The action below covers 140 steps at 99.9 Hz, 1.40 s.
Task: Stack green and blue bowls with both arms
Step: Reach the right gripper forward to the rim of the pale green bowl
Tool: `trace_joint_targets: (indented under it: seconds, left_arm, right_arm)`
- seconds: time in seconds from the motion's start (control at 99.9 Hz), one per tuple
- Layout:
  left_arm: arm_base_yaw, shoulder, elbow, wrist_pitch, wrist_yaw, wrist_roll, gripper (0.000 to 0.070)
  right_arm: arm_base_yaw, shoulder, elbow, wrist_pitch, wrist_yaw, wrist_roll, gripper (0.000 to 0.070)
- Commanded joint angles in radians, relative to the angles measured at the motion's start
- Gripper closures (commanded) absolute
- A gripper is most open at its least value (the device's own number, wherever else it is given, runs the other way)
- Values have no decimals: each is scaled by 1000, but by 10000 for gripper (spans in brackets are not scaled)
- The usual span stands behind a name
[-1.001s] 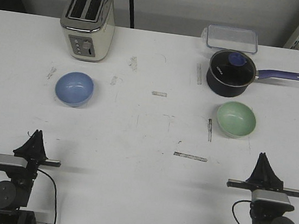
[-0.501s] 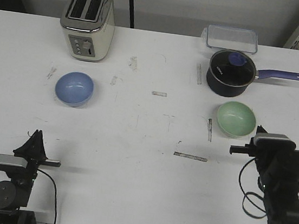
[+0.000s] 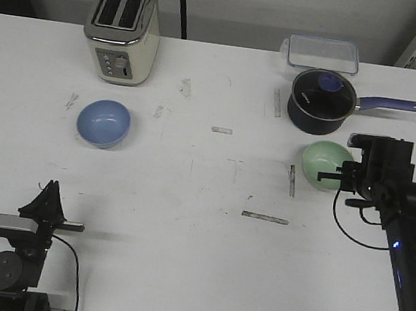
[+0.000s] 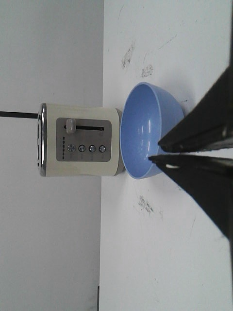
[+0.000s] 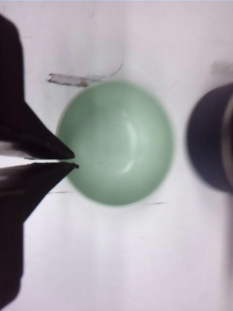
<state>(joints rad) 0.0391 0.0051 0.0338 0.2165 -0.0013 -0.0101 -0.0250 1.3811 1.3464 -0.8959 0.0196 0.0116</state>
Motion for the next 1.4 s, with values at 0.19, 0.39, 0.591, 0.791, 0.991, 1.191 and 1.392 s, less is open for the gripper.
trace_joint_targets:
  seconds: [0.19,0.39,0.591,0.791,0.991,1.191,1.392]
  left_arm:
    - [2,-2,-22,13,-2,-2,699]
    - [2,-2,-22,13,-2,-2,699]
    - [2,-2,-22,13,-2,-2,699]
    - [2,-2,-22,13,-2,-2,699]
    - [2,-2,-22,13,-2,-2,699]
    - [2,-2,-22,13,-2,-2,699]
    - [2,-2,-22,13,-2,-2,699]
  right_arm:
    - [-65,226,240,-204,-46,76,674]
    - [-104,367,367,-266,-47,40,374]
    - [-140,436,384,-261,-103,36,252]
    - [-170,482,384,-233,-138,21,232]
    - [-180,534,383,-199,-187,8,237]
    - [-180,591,383,-187,-211,-10,259]
    - [-185,630,383,-169,-266,-12,378]
